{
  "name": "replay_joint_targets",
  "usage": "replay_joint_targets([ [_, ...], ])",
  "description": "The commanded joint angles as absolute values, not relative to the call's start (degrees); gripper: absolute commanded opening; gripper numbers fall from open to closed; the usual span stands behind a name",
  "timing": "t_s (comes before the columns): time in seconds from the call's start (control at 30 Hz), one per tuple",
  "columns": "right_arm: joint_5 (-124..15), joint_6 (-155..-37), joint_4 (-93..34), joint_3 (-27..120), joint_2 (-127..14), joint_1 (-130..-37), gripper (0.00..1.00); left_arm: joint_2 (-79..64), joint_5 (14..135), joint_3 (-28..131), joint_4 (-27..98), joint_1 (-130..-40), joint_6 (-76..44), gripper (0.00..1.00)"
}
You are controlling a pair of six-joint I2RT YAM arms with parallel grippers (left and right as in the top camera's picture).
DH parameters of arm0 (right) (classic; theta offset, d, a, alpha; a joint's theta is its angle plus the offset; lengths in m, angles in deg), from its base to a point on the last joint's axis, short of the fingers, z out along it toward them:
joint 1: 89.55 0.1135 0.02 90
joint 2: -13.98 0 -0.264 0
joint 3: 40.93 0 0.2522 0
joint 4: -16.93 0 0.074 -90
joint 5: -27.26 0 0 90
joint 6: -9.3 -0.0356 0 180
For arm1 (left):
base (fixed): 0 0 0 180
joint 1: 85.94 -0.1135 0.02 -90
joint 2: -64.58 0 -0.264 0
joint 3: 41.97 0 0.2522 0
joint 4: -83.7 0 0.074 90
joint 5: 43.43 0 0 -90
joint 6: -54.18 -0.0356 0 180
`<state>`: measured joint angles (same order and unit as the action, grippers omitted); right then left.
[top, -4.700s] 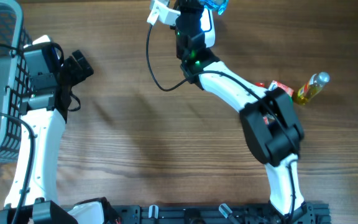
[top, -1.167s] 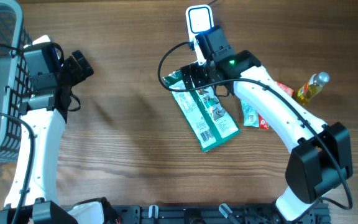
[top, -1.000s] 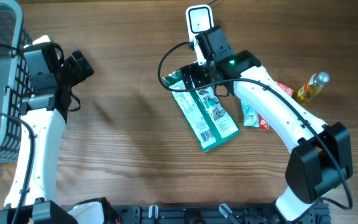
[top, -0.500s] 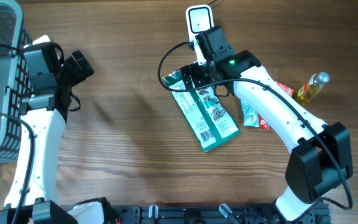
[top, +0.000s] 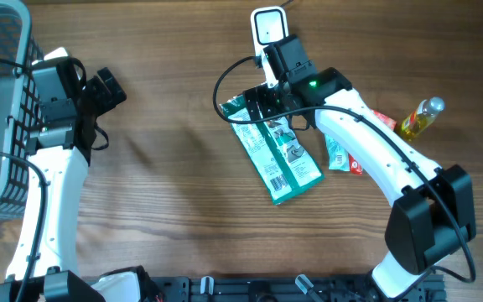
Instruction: Scan the item barcode
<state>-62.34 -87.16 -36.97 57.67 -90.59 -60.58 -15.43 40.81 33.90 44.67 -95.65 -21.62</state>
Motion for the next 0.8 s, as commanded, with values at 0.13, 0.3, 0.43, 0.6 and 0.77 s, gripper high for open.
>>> replay_joint_targets([
  [0.13, -62.7, -88.2, -36.7, 57.5, -88.0, -59.5, 1.0, -14.9, 40.5, 34.5, 44.8, -95.8, -22.1, 1.0],
  [0.3, -63.1, -88.1, -36.5, 57.5, -72.6, -58.6, 1.0, -14.9, 40.5, 34.5, 44.8, -95.8, -22.1, 1.0],
  [0.43, -68.4, -86.3, -36.5, 57.5, -56.6, -60.9, 1.0, -14.9, 40.5, 34.5, 44.8, -95.8, -22.1, 1.0],
  [0.6, -68.3, -85.4, -37.4, 56.7, -39.3, -67.3, 1.0, -14.9, 40.5, 34.5, 44.8, -95.8, -22.1, 1.0],
  [0.77, -68.2, -85.5, -37.9, 44.2, -16.8, -74.4, 1.0, -14.9, 40.5, 34.5, 44.8, -95.8, -22.1, 1.0],
])
